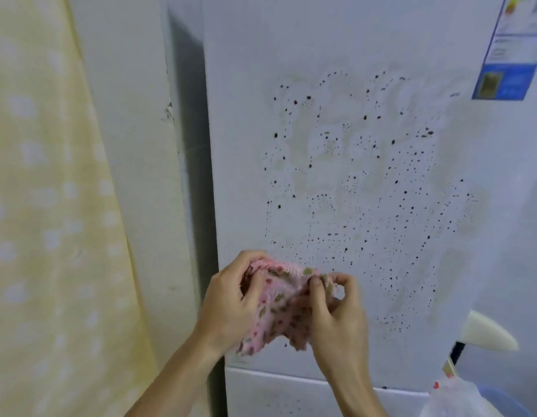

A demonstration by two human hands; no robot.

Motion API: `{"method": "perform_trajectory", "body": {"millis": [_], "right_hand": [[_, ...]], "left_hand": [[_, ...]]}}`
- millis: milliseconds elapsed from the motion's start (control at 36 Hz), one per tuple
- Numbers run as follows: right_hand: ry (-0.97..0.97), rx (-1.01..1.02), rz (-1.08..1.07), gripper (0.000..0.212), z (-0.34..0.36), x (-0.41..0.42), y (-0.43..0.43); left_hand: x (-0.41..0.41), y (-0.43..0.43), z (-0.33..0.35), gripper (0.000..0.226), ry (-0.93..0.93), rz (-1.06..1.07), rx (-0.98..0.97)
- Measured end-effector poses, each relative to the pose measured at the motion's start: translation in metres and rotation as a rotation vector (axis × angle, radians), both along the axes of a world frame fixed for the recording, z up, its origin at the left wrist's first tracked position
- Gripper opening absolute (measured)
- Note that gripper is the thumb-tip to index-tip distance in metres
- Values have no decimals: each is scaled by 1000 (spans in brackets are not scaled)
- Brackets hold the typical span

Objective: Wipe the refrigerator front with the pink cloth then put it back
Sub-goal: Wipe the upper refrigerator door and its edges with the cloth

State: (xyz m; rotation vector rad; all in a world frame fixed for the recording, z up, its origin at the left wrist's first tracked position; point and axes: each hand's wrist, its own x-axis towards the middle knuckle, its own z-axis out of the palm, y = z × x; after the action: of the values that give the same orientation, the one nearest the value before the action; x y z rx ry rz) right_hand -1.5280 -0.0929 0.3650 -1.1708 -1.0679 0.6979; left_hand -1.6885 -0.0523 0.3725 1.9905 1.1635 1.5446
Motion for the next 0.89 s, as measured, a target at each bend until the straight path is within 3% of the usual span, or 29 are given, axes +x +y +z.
{"method": "perform_trajectory", "body": {"millis": [139, 389, 528, 611, 694, 806, 889], "right_hand": [[144, 254, -29, 40, 12, -22, 15], [-143, 582, -220, 81, 40, -30, 44], [-418, 772, -364, 48, 56, -24, 65], [-516, 751, -393, 46, 72, -25, 73], [-546, 621, -352, 63, 87, -26, 78], [-557, 578, -353, 29, 99, -27, 84], [-535, 617, -336, 28, 108, -28, 87]], "left_hand": [[4, 14, 42, 18, -173, -142, -42], [9, 35, 84, 15, -243, -279, -34], [13, 43, 104, 18, -259, -309, 5], [13, 45, 115, 22, -239, -320, 49], [11, 48, 124, 23, -229, -331, 83], [8, 48, 131, 28, -250, -331, 121], [0, 50, 137, 25, -233, -244, 214]]}}
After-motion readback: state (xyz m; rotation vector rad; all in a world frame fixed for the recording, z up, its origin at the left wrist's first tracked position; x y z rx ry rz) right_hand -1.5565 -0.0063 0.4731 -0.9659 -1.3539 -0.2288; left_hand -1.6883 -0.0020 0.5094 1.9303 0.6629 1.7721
